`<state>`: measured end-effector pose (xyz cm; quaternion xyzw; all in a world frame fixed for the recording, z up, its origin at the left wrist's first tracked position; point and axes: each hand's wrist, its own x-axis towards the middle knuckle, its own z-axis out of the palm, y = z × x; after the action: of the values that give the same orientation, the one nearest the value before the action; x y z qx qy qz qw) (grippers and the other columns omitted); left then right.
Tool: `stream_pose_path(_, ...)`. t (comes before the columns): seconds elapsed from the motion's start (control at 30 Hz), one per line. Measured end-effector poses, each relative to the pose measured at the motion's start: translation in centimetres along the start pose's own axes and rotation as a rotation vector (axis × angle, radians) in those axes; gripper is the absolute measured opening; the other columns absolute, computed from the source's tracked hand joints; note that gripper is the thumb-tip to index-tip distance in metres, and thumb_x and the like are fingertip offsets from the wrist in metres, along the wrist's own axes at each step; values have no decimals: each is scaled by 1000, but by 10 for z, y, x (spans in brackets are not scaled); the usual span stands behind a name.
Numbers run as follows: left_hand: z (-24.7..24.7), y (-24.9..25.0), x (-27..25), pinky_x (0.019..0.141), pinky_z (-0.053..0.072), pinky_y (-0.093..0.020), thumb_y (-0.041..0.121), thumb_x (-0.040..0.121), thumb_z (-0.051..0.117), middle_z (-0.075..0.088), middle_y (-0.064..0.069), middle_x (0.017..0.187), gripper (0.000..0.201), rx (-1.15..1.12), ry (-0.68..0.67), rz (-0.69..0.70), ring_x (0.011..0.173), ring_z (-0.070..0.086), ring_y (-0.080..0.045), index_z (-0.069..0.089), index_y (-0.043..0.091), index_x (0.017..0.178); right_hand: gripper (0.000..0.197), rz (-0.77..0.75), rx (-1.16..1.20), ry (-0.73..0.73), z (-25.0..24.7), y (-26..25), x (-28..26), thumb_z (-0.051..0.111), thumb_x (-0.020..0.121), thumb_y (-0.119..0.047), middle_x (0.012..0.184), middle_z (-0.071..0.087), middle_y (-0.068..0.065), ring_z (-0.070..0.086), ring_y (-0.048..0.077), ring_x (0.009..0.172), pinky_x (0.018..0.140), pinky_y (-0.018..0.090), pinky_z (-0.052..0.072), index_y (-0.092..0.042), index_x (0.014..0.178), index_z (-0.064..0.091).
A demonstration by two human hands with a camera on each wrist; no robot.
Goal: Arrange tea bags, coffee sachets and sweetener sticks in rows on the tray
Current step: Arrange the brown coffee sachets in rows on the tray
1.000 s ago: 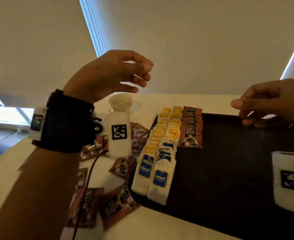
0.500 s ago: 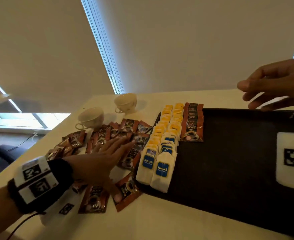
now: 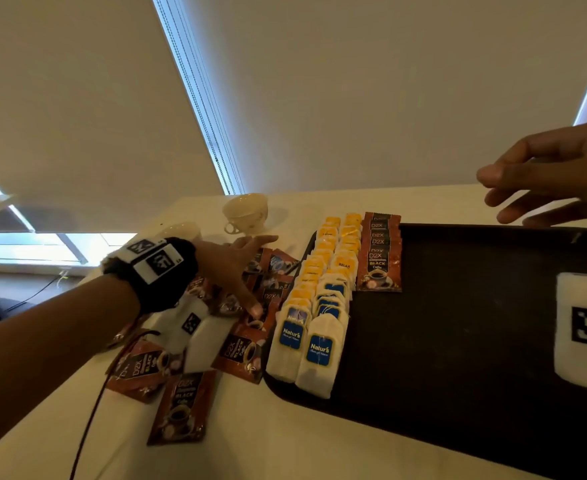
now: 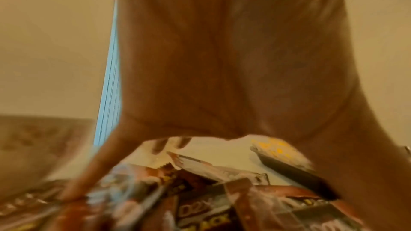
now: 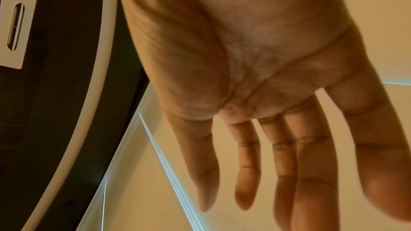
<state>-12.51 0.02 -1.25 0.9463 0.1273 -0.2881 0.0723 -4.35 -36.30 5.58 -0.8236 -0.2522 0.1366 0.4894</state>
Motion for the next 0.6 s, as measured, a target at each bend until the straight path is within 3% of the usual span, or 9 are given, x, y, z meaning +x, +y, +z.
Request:
stream_pose_path(0.1, 3, 10, 14, 113, 22, -56, 53, 47, 84, -12, 0, 158, 140, 80, -25, -54, 144, 4, -35, -19, 48, 142, 87, -15, 18, 2, -2, 2, 0, 73, 2, -79, 80, 73, -2, 71, 12, 68, 62, 30, 51, -30, 74, 71)
stream_pose_path(0.17, 1, 16, 19, 111, 26, -55, 47, 55, 85, -6, -3, 157, 132, 113, -34, -73, 144, 7, -37, -14, 48, 143, 86, -21, 25, 8, -4, 4, 2, 73, 3, -79, 79, 73, -3, 71, 12, 68, 60, 29, 52, -29, 73, 71)
stream_pose_path(0.27, -8, 14, 24, 110, 30, -53, 48, 58, 84, 10, -7, 155, 123, 109, -20, -83, 142, 15, -35, -3, 47, 145, 87, -25, 26, 22, -8, 5, 4, 73, 2, -79, 78, 73, -3, 71, 12, 67, 52, 23, 53, -29, 73, 71)
stream_pose_path(0.37, -17, 11, 28, 112, 30, -50, 49, 56, 82, 14, -4, 157, 124, 94, -19, -73, 143, 16, -30, -2, 44, 146, 86, -17, 24, 21, -10, 7, 4, 73, 3, -79, 79, 73, -3, 72, 12, 69, 56, 27, 52, -30, 73, 71)
stream_pose_path(0.47, -17, 18, 32, 111, 28, -46, 48, 66, 78, 18, -5, 156, 116, 179, -27, -87, 142, 19, -30, -4, 40, 148, 85, -20, 18, 26, -12, 8, 5, 73, 3, -80, 80, 73, -3, 72, 12, 69, 59, 29, 51, -31, 72, 71)
stream_pose_path(0.53, -18, 23, 36, 105, 37, -43, 49, 69, 76, 29, -8, 149, 106, 241, -13, -84, 136, 31, -31, 5, 40, 147, 85, -20, 23, 28, -12, 8, 6, 73, 2, -80, 79, 73, -3, 72, 12, 68, 58, 29, 51, -31, 71, 71)
stream_pose_path(0.6, -23, 21, 39, 88, 51, -37, 44, 68, 79, 41, -3, 140, 92, 205, -19, -66, 123, 45, -26, 21, 41, 140, 86, -14, 18, 25, -13, 8, 7, 72, 1, -79, 79, 73, -3, 72, 12, 68, 59, 29, 51, -31, 72, 72)
